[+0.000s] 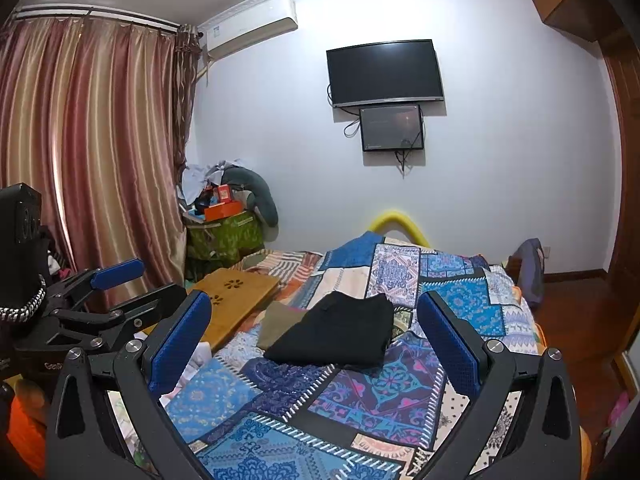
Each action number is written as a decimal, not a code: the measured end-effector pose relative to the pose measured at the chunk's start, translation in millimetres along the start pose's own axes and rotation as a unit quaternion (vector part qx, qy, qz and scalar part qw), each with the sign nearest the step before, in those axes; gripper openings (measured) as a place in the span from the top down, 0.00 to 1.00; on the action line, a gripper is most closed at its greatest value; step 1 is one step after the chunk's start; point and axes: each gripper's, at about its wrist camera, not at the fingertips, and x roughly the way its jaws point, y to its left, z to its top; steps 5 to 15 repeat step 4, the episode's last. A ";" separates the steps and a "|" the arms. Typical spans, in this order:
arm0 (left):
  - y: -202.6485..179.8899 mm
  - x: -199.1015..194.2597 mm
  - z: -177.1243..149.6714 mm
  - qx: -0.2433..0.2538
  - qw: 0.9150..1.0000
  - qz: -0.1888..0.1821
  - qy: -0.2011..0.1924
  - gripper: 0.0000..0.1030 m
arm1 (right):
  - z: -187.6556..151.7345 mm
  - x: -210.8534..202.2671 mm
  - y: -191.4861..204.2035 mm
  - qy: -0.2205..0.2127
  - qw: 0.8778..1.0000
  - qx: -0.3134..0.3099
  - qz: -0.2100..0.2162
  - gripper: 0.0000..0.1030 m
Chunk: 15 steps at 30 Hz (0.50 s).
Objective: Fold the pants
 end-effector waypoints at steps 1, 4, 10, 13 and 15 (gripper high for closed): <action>-0.3 0.2 -0.2 0.001 1.000 0.000 0.000 0.00 | -0.3 0.3 0.0 0.001 1.000 0.000 0.000 0.01; -0.4 1.4 0.2 0.001 1.000 0.000 0.002 0.00 | -1.5 0.8 -0.3 0.002 1.000 0.000 0.000 0.01; -0.4 1.4 0.2 0.001 1.000 0.000 0.002 0.00 | -1.5 0.8 -0.3 0.002 1.000 0.000 0.000 0.01; -0.4 1.4 0.2 0.001 1.000 0.000 0.002 0.00 | -1.5 0.8 -0.3 0.002 1.000 0.000 0.000 0.01; -0.4 1.4 0.2 0.001 1.000 0.000 0.002 0.00 | -1.5 0.8 -0.3 0.002 1.000 0.000 0.000 0.01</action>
